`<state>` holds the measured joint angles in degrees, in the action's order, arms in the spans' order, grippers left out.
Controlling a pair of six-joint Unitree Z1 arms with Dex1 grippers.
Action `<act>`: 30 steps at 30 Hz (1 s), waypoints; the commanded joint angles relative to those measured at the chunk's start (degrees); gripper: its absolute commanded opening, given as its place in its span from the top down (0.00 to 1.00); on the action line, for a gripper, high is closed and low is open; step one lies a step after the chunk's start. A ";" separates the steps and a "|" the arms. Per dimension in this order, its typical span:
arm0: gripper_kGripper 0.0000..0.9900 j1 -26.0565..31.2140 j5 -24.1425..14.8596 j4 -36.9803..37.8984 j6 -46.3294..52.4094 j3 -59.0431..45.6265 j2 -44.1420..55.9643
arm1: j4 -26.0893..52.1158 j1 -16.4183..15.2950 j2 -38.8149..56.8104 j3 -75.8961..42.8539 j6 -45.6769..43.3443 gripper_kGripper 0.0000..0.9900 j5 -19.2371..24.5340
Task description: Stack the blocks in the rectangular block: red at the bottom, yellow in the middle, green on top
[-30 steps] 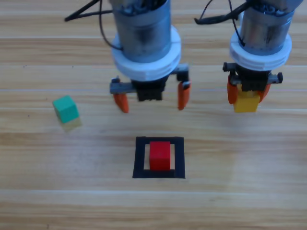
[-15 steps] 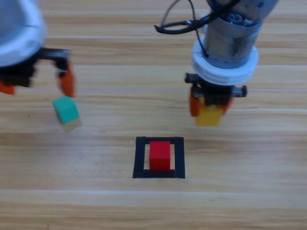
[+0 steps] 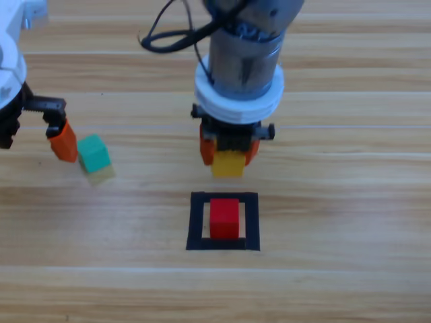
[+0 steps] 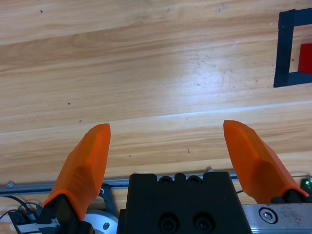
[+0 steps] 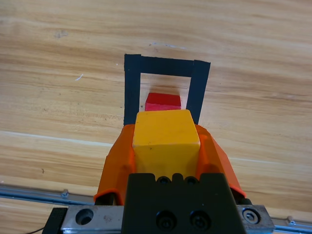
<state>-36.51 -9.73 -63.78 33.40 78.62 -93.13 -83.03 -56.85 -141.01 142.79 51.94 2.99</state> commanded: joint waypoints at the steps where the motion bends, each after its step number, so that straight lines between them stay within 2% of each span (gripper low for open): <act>1: 0.00 2.84 1.64 1.82 -1.05 -1.80 1.29 | -0.55 -1.42 -3.57 0.47 0.44 1.00 -1.06; 17: 0.00 3.02 5.51 4.72 -1.76 -5.05 0.85 | -0.82 -1.42 -6.03 0.91 0.88 1.00 -1.76; 30: 0.00 3.02 6.39 7.44 -2.11 -7.60 0.32 | -1.43 -1.42 -7.61 0.73 0.97 1.00 -1.59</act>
<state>-34.58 -4.24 -57.99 32.02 72.84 -92.43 -83.31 -57.07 -145.34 143.73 52.45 1.47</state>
